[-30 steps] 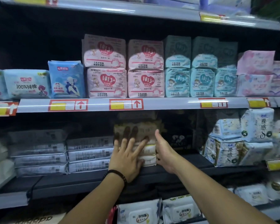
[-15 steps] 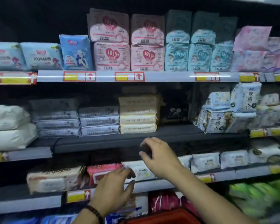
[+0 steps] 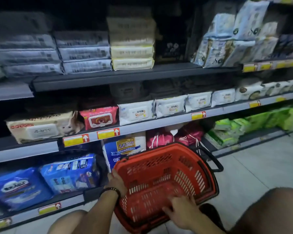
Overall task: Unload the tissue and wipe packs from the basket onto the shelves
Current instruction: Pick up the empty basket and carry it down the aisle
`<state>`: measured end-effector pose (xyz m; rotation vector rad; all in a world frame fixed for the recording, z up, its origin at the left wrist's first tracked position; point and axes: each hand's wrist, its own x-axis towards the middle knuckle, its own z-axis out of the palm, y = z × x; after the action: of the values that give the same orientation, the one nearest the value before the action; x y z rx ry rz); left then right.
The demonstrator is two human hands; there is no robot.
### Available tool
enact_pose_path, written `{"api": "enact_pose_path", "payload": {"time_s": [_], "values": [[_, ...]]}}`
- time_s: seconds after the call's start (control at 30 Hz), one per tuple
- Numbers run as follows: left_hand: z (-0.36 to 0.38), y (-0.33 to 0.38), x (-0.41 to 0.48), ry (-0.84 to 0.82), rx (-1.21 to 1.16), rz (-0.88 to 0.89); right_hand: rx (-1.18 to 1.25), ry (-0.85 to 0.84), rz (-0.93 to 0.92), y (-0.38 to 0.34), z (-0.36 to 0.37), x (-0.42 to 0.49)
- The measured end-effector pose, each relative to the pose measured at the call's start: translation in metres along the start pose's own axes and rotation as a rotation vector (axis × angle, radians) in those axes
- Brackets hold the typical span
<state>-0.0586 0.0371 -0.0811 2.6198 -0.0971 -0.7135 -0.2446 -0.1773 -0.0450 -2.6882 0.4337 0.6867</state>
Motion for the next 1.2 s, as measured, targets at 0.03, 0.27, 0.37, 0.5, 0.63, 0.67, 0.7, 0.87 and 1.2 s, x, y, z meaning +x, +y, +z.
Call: {"api": "enact_pose_path", "payload": {"time_s": [0.03,0.27,0.37,0.5,0.63,0.67,0.7,0.87,1.2], "values": [[-0.003,-0.003,0.006,-0.010,0.000,0.022,-0.025,-0.023,0.020,0.002,0.012,-0.004],[-0.002,0.030,0.006,-0.113,0.158,0.279,0.061,0.109,0.230,0.013,0.039,-0.019],[0.015,0.074,-0.012,-0.118,0.126,0.418,0.259,0.316,0.482,0.037,0.040,-0.031],[0.046,0.128,-0.016,-0.163,0.070,0.443,1.028,0.669,1.110,0.090,0.026,-0.037],[0.075,0.187,-0.002,-0.238,0.231,0.403,1.727,0.592,1.315,0.155,0.009,-0.004],[0.079,0.211,0.003,-0.213,0.328,0.415,1.731,0.625,1.302,0.168,0.008,0.006],[0.082,0.235,0.009,-0.145,0.442,0.427,1.692,0.657,1.303,0.175,0.004,0.013],[0.123,0.368,0.079,-0.037,0.663,0.762,1.474,0.943,1.310,0.216,0.001,0.041],[0.241,0.571,0.211,-0.379,0.690,0.980,1.341,1.148,1.525,0.339,-0.039,0.097]]}}
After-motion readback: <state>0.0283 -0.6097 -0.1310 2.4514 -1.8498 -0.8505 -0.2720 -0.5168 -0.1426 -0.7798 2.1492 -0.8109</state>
